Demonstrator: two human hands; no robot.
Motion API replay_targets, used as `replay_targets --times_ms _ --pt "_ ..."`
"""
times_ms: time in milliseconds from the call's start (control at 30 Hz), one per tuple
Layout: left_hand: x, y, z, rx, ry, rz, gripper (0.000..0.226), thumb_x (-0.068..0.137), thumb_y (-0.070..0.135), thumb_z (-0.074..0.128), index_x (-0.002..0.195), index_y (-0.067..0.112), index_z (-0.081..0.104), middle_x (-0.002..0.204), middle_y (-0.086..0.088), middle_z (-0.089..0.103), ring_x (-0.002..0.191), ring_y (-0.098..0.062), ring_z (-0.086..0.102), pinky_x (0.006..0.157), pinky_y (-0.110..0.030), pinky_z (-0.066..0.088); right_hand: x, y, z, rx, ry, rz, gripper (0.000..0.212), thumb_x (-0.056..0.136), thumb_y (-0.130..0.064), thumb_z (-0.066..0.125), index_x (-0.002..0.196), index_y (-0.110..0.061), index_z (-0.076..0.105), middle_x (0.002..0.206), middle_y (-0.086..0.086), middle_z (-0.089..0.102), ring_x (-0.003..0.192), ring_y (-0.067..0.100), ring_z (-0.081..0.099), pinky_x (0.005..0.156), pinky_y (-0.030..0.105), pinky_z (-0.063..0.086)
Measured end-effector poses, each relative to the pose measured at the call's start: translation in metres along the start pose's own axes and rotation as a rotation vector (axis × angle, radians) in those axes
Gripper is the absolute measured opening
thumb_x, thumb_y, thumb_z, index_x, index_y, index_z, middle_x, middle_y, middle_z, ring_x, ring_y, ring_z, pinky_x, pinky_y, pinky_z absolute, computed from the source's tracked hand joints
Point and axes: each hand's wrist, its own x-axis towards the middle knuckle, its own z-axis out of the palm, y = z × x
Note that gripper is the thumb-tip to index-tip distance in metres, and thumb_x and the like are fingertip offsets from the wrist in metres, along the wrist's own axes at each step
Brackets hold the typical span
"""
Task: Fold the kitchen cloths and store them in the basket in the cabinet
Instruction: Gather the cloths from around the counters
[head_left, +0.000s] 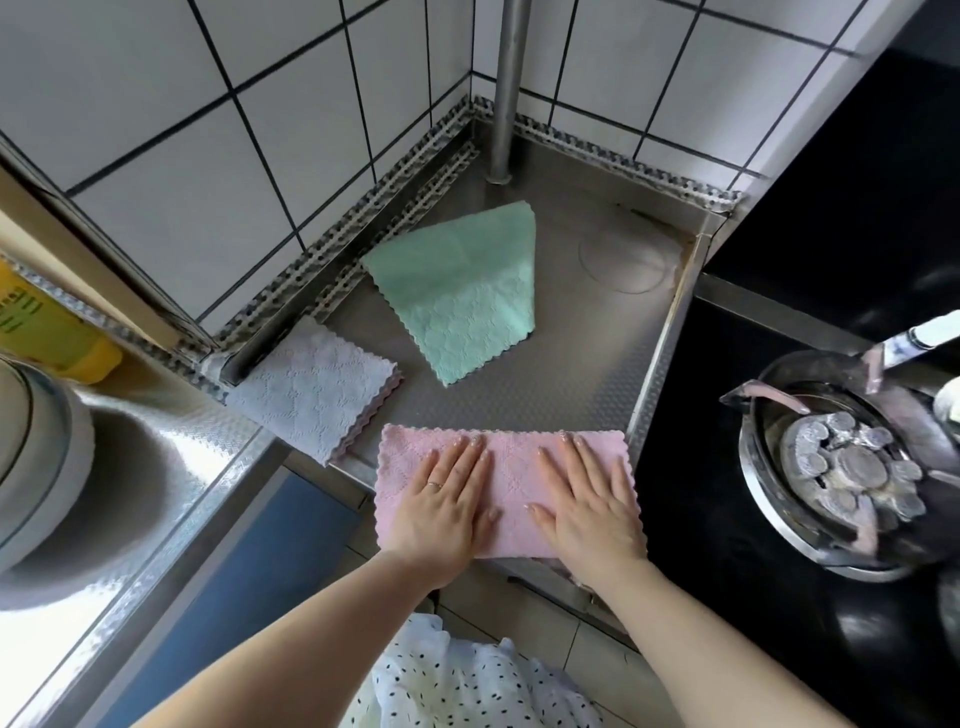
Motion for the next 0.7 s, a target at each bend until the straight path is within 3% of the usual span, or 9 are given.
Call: replay_targets --times_ms 100,167,233,300,367,433,567,700 --pt "0.001 0.0 -0.001 -0.014 -0.047 -0.03 0.062 0.094 0.048 0.024 0.143 0.011 0.036 0.151 -0.006 0.028 0.14 -0.025 0.029 0.115 -0.046 0.024 0.0 0.017 0.001 -0.035 -0.104 0.006 0.072 0.086 -0.062 0.01 0.15 -0.028 0.011 0.159 0.004 0.003 0.146 0.021 -0.001 0.114 0.053 -0.008" --pt "0.0 -0.002 -0.003 -0.036 -0.037 0.026 0.059 0.092 0.048 0.034 0.14 0.015 0.043 0.149 -0.006 0.036 0.138 -0.026 0.033 0.113 -0.05 0.027 0.006 0.02 -0.001 0.029 -0.063 -0.034 0.066 0.091 -0.057 0.029 0.149 -0.028 0.017 0.159 0.002 0.005 0.146 0.019 -0.001 0.111 0.053 -0.014" --pt "-0.006 -0.004 -0.003 -0.03 0.028 0.231 0.042 0.084 0.041 0.053 0.116 0.018 0.066 0.126 -0.007 0.062 0.122 -0.026 0.055 0.103 -0.052 0.041 0.015 0.015 -0.013 0.154 0.036 -0.114 0.05 0.088 -0.04 0.053 0.135 -0.026 0.047 0.152 0.0 0.031 0.144 0.016 0.019 0.113 0.052 -0.009" --pt "-0.014 -0.002 -0.004 -0.041 0.088 0.402 0.027 0.077 0.039 0.063 0.093 0.02 0.071 0.102 -0.002 0.068 0.1 -0.025 0.065 0.096 -0.05 0.047 0.03 0.007 -0.024 0.214 0.146 -0.205 0.026 0.082 -0.024 0.064 0.107 -0.025 0.067 0.13 -0.003 0.056 0.128 0.018 0.045 0.114 0.05 0.003" --pt "-0.019 0.004 -0.008 -0.05 0.082 0.411 0.022 0.077 0.038 0.059 0.086 0.022 0.071 0.091 0.003 0.066 0.085 -0.022 0.064 0.094 -0.046 0.048 0.044 -0.002 -0.032 0.22 0.156 -0.247 0.015 0.083 -0.02 0.063 0.096 -0.024 0.07 0.112 -0.004 0.062 0.111 0.022 0.054 0.112 0.044 0.018" --pt "-0.02 0.012 -0.01 -0.044 0.052 0.367 0.02 0.076 0.035 0.055 0.084 0.025 0.071 0.085 0.008 0.064 0.077 -0.018 0.062 0.091 -0.039 0.049 0.055 -0.01 -0.037 0.195 0.09 -0.283 0.017 0.087 -0.022 0.056 0.1 -0.026 0.068 0.11 -0.005 0.06 0.108 0.022 0.051 0.101 0.035 0.027" --pt "-0.019 0.013 -0.013 -0.061 0.008 0.341 0.011 0.075 0.026 0.063 0.084 0.029 0.069 0.083 0.011 0.064 0.075 -0.017 0.06 0.082 -0.031 0.049 0.07 -0.017 -0.04 0.148 0.001 -0.268 0.02 0.09 -0.023 0.049 0.102 -0.028 0.064 0.112 -0.004 0.055 0.108 0.02 0.048 0.091 0.032 0.028" --pt "-0.015 0.008 -0.018 -0.035 -0.035 0.37 0.018 0.068 0.018 0.07 0.079 0.031 0.069 0.076 0.014 0.061 0.07 -0.014 0.059 0.072 -0.027 0.049 0.072 -0.018 -0.042 0.052 0.001 -0.267 0.02 0.09 -0.021 0.046 0.102 -0.028 0.061 0.107 -0.003 0.059 0.105 0.022 0.052 0.088 0.033 0.03"
